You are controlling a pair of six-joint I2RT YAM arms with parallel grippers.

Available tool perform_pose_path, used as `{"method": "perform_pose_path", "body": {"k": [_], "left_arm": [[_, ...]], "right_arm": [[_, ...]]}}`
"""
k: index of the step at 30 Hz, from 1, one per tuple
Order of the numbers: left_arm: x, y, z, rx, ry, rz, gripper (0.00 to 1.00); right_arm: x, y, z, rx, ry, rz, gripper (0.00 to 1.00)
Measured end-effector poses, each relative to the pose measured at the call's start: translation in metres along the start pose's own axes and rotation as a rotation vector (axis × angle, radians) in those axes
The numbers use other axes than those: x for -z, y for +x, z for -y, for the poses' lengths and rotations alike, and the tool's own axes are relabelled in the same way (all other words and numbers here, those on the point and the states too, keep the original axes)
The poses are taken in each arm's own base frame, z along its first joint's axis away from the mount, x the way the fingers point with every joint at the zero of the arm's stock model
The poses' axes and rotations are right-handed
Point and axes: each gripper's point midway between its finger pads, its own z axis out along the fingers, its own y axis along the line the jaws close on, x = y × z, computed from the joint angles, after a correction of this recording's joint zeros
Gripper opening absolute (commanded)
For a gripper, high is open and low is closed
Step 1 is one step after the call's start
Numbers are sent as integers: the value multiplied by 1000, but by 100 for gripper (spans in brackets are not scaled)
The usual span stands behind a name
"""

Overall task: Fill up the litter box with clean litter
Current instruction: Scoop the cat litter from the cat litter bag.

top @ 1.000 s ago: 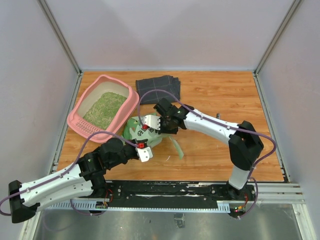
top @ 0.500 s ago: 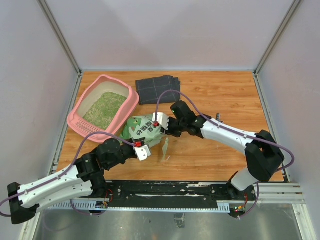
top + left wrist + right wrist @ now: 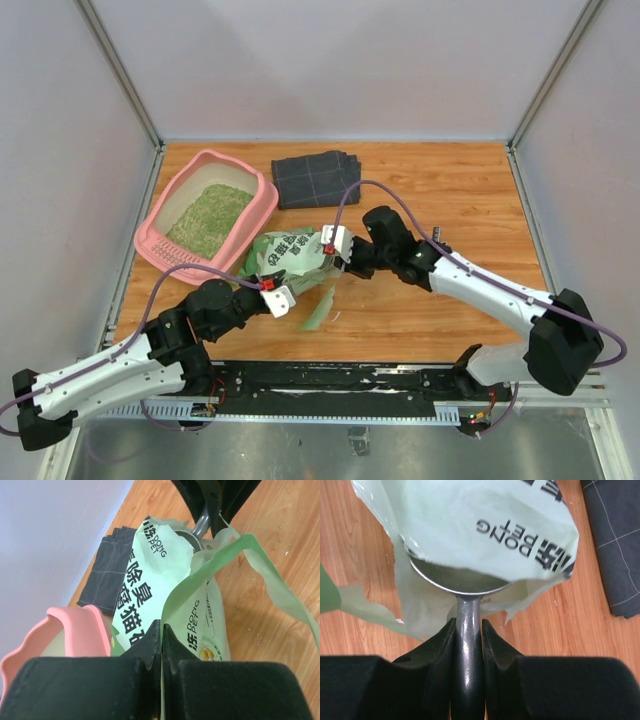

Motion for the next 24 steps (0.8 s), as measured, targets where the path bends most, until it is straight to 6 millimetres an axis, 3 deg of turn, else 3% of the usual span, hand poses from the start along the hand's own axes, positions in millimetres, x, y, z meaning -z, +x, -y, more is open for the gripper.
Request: {"method": "perform_pose_path", "body": {"k": [12,24], "left_arm": [[6,-4,-13,54,-70,14,0],[9,-2,-20,65,-106,5,0]], "right_arm": [[39,5,-5,-43,34,28,1],[62,13,-15,-38,78,52,1]]}}
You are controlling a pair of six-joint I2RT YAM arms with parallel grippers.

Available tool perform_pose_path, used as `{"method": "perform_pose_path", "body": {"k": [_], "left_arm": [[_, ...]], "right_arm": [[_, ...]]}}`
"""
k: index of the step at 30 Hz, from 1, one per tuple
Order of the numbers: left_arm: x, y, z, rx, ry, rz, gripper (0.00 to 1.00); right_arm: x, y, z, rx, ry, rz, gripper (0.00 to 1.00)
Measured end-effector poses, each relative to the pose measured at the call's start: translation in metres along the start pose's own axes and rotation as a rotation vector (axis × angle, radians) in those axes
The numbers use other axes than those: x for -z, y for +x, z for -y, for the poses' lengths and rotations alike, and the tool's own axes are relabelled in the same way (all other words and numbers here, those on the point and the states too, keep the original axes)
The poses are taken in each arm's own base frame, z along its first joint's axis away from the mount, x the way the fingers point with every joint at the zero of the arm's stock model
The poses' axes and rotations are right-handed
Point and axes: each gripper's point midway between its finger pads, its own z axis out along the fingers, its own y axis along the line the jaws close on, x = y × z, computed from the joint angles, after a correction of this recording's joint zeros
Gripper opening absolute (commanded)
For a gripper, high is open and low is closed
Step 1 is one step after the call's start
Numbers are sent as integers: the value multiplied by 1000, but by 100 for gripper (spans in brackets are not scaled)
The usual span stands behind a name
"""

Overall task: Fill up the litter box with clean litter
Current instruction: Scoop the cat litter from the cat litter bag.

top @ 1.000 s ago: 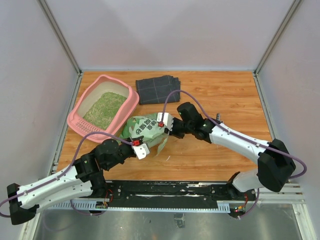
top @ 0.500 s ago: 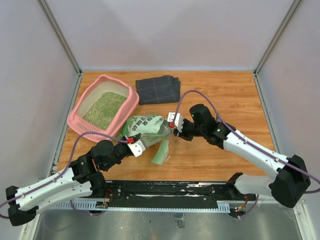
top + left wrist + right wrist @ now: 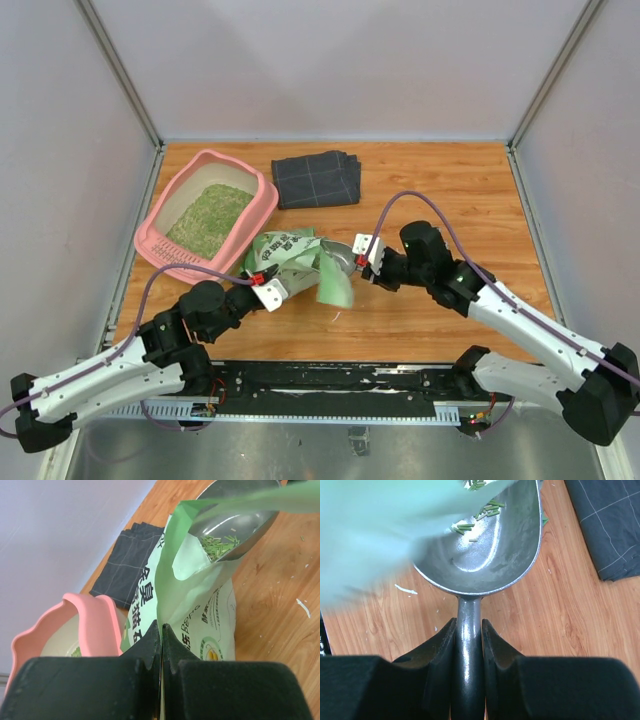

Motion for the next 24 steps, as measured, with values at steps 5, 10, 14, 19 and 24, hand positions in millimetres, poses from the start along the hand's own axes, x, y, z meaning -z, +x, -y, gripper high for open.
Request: {"method": "perform_pose_path", "body": {"k": [5,10,14,19,24], "left_arm": [[4,-4,-3,13,-9,22,0],[8,-13,-6,52,-8,52,0],[9,-19,-6,83,1,64,0],[9,-22,-5,131,7,67,0],[7,-26,-14,147,-29,46,0]], "right_arm": [[13,-1,-1,-3,37,21,1],[27,-7,1,-5,79,51,1],[29,-6,2,-9,87,50,1],[38,-2,1,-11,102,31,1],[67,-12,4,-12,154,36,1]]}}
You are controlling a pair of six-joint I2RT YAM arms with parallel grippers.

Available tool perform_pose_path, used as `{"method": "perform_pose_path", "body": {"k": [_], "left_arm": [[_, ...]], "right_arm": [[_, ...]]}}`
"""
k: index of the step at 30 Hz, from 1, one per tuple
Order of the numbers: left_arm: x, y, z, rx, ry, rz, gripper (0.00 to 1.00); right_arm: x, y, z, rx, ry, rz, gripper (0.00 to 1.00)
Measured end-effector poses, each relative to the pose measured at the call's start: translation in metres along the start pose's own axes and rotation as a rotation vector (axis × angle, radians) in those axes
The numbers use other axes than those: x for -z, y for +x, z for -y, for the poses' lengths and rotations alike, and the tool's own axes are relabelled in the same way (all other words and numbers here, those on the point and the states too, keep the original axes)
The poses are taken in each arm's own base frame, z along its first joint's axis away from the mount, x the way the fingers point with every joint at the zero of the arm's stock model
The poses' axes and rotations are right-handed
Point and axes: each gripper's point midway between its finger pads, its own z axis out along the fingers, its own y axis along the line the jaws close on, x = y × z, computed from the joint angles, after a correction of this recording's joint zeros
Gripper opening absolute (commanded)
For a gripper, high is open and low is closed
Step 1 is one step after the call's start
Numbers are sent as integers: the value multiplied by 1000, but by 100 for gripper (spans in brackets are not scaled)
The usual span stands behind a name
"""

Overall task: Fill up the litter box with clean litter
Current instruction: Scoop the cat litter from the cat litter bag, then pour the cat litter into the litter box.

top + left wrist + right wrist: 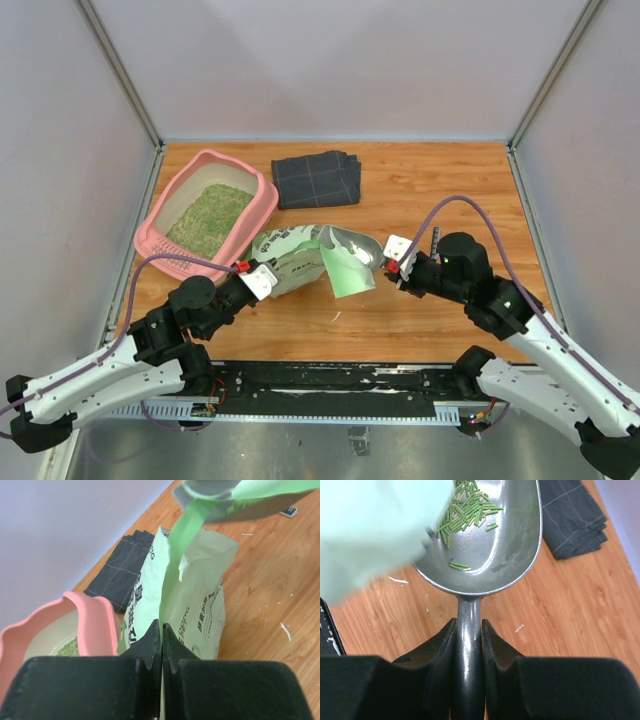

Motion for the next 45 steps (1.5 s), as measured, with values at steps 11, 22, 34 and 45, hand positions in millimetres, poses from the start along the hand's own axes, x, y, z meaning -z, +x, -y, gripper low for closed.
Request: {"method": "perform_pose_path", "body": {"k": [11,22,34,45], "left_arm": [[0,5,-9,8,-54,-28,0],[17,3,45,-86,267,82,3],[29,-32,22,-21,172,233,62],[135,-118,-124,290,-325,487,99]], "right_arm": [[50,-20,12,-3,85,9,1],[28,-54,49,29,96,-69,1],[-95,-128,125,212,56,-143,1],[-204,-160,144,565,29,-211,1]]}}
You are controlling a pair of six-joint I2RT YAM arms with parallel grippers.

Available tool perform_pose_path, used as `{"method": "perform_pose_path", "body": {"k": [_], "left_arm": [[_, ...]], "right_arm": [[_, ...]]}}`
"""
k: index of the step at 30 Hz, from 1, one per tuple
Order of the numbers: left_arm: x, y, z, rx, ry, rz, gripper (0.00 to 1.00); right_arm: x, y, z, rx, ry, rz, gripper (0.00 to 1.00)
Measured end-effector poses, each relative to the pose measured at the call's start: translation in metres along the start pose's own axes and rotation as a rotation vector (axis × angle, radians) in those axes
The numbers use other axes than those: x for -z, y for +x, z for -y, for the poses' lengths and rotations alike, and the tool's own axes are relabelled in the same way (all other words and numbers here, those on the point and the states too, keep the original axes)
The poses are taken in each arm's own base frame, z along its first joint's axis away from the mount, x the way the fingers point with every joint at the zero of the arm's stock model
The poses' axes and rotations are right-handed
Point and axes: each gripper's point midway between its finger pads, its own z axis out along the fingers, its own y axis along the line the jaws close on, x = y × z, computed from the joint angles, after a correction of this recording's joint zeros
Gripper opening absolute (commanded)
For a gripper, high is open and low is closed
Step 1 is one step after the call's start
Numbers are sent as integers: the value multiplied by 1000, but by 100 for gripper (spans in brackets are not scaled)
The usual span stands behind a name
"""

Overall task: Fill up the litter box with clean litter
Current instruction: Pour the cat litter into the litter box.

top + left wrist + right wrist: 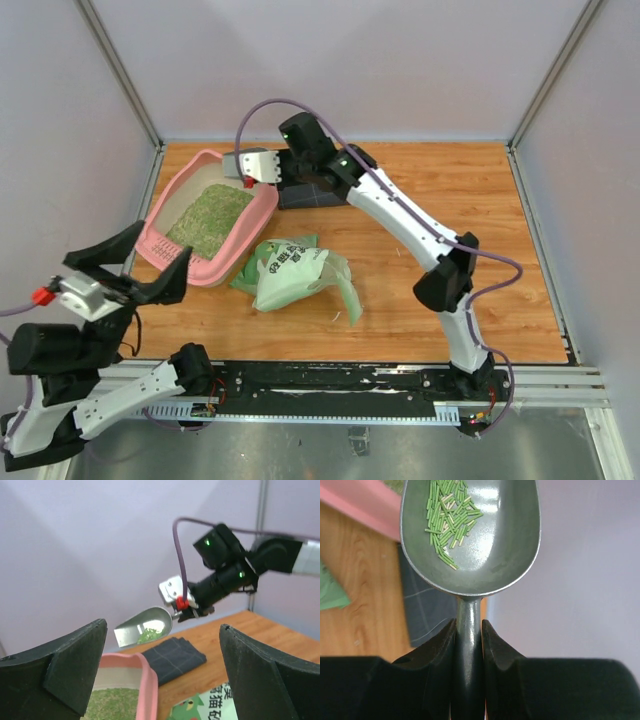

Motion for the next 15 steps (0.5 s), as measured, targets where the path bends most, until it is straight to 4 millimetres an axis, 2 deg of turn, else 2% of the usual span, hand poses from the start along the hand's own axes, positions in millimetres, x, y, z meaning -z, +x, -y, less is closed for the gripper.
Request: {"method": "perform_pose_path", "body": {"k": [3,6,11,12,15], "left_arm": [[10,-25,-27,48,-95,40,99],[17,-35,-42,69,-148,52,99],[25,-39,-54,82,-184,57,99],[27,-40,-55,85,-188,61,99],[29,-43,-59,88,-199,69,99]], "right_arm": [[-26,-19,11,122,38,2,1],[-46,-29,12,268,77,-25,1],[-83,-43,7,568,128,-90,1],[-97,-45,10,644,147,-109,1],[-108,-52,9,759,167,-124,1]]}}
